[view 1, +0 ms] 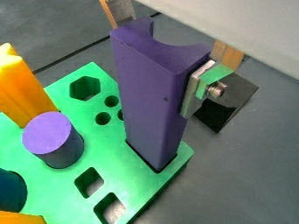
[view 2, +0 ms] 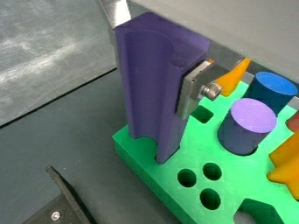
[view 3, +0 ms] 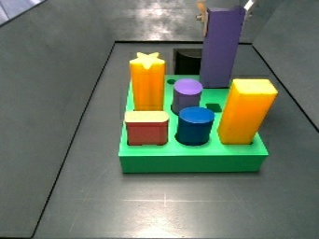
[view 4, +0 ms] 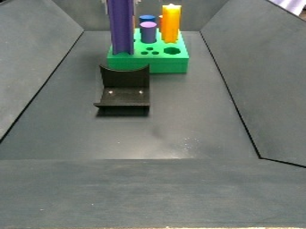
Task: Pick up the arch object. Move up. Place the arch object on the fixture. Regrasp the arch object. Rotate the arch object. Move to above the board. Insert the arch object.
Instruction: Insert the arch object.
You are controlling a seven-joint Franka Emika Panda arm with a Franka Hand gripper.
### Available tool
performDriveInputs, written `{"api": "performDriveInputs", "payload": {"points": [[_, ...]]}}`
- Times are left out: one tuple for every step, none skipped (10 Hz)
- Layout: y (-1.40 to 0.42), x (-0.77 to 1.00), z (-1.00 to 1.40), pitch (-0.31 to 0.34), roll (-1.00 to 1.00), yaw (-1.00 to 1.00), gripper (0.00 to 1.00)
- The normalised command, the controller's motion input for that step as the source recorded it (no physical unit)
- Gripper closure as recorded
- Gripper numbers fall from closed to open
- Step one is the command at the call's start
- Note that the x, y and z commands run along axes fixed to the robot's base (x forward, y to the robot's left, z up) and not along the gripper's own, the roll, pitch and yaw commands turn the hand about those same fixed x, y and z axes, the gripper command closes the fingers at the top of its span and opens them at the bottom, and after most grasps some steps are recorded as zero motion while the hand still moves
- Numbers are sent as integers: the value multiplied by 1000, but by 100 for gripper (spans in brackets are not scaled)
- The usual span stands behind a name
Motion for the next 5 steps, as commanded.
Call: {"api": "performDriveInputs", "payload": {"points": [[-49,149,-217,34,141,0,100],[0,131,-197,34,97,6,100],[0,109,-229,36,119,43,100],[0,46,-420,27,261,71,100],[0,0,-523,0,410,83,100]]}}
